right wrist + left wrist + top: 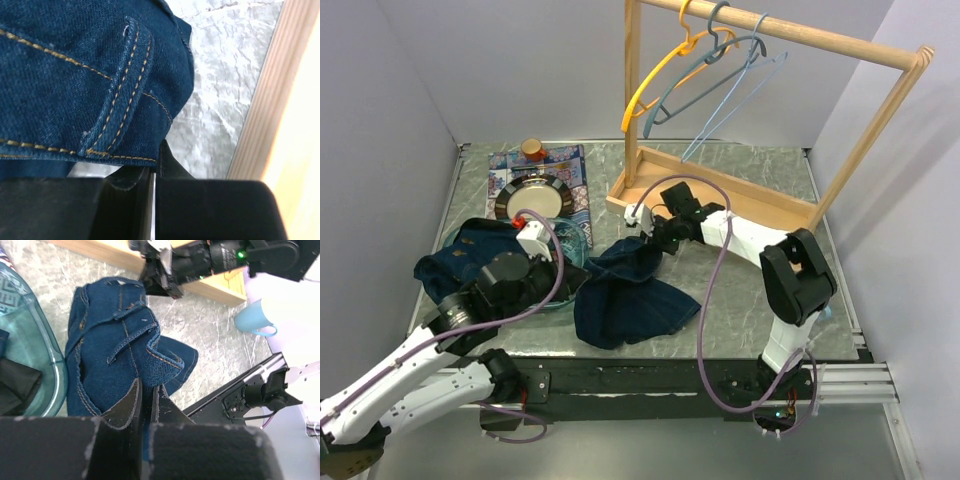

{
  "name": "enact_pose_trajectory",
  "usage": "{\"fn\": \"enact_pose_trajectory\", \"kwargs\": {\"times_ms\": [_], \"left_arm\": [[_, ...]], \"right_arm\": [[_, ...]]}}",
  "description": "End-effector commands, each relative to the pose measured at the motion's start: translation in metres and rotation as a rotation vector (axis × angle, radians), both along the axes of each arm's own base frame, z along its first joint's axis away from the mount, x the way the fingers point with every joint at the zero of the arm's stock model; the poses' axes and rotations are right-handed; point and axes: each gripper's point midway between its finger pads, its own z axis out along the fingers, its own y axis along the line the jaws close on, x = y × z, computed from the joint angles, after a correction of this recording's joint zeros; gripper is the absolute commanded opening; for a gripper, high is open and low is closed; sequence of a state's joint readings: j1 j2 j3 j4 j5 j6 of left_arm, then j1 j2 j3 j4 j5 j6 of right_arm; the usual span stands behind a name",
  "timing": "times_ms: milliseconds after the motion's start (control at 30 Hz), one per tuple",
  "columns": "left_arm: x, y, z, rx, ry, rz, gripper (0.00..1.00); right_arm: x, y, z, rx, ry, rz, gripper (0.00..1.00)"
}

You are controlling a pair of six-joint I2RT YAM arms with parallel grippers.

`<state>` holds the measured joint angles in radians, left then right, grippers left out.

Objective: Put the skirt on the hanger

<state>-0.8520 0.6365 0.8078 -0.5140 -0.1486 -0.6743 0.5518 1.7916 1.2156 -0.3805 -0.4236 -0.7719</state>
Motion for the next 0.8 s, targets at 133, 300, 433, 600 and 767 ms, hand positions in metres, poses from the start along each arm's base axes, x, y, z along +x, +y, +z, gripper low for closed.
{"fn": "enact_pose_trajectory", "kwargs": {"times_ms": [133, 300, 433, 600, 767], "left_arm": [[-0.014, 0.008, 0.113, -0.102, -0.311, -0.103, 0.01], [-0.046, 0.009, 0.215, -0.178, -0.609, -0.263, 0.01], [-0.072, 0.003, 0.273, -0.257, -0.736, -0.388, 0.01], [-0.087, -0.004, 0.295, -0.348, -0.754, -0.461, 0.01], [-0.071, -0.007, 0.271, -0.361, -0.702, -0.392, 0.01]], "right_arm": [[-0.060, -0.036, 0.191, 0.212, -0.273, 0.004, 0.00], [-0.131, -0.077, 0.311, 0.366, -0.430, 0.060, 0.00], [-0.181, -0.105, 0.372, 0.435, -0.532, 0.080, 0.00], [-0.225, -0.131, 0.415, 0.524, -0.664, -0.033, 0.00], [-0.215, -0.149, 0.416, 0.561, -0.677, -0.231, 0.00]]}}
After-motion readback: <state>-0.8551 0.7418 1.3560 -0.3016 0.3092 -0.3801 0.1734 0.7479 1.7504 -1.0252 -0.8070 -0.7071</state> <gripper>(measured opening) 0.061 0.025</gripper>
